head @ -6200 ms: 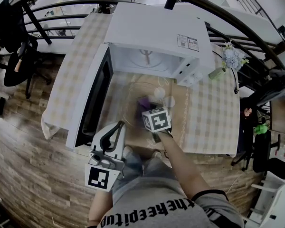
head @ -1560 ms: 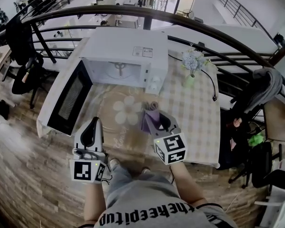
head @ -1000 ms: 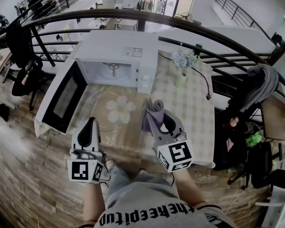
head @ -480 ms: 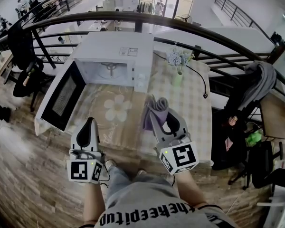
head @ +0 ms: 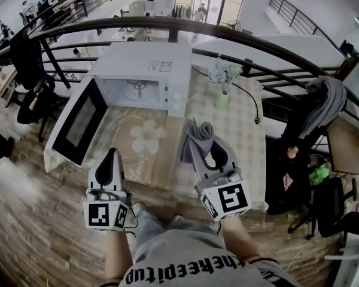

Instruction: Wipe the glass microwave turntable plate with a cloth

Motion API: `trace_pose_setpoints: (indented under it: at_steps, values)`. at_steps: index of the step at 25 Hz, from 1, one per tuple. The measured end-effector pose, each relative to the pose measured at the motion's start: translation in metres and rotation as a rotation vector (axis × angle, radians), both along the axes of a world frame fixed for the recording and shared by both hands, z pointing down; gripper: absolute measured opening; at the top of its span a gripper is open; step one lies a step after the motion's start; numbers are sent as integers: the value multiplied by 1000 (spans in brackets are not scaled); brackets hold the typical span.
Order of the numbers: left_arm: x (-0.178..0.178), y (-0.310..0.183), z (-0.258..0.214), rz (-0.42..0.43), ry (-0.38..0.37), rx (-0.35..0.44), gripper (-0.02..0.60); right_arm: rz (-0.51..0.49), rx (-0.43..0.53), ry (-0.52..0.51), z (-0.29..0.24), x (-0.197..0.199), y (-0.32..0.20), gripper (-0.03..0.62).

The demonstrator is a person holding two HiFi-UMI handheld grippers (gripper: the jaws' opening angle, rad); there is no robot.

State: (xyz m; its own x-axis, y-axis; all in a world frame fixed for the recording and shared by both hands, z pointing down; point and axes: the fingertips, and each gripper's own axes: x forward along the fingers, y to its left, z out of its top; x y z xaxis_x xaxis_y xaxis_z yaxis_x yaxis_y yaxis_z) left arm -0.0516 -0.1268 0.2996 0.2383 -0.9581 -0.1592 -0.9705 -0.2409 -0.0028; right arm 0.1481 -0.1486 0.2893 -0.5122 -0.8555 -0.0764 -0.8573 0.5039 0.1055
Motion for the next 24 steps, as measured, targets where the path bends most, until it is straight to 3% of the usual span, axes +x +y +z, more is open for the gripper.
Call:
trace_pose_setpoints:
  at_steps: [24]
  values:
    - [7, -2, 2, 23, 8, -6, 14, 4, 10, -21, -2, 3, -1, 112]
